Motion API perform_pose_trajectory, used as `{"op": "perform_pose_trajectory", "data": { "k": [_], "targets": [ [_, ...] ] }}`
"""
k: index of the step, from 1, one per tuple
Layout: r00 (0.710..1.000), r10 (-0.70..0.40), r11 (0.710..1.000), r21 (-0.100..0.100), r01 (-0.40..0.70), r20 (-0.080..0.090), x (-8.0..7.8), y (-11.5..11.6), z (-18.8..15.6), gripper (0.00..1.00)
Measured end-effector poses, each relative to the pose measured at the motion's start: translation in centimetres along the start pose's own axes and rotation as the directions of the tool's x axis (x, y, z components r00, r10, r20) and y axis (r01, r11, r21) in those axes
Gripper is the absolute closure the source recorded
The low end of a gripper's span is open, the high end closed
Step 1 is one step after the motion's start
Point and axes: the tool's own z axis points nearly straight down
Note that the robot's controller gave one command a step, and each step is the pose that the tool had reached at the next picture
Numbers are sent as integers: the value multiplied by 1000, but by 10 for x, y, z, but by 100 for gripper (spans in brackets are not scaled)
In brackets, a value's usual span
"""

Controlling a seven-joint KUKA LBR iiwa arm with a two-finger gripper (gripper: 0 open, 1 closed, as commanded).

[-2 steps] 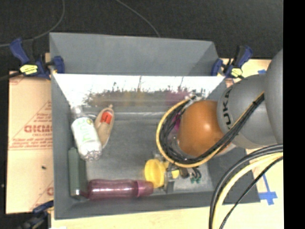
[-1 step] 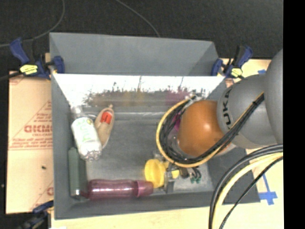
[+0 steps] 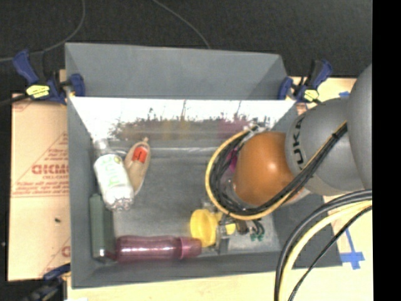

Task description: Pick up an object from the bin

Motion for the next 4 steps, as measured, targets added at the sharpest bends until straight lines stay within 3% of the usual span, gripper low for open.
{"op": "perform_pose_trajectory", "data": {
  "k": [2,4],
  "targets": [
    [1000,21,1000,-1,-21,5,-16,3,-5,100],
    [1000,24,1000,-2,-24,5,-16,3,-5,100]
  ]
}}
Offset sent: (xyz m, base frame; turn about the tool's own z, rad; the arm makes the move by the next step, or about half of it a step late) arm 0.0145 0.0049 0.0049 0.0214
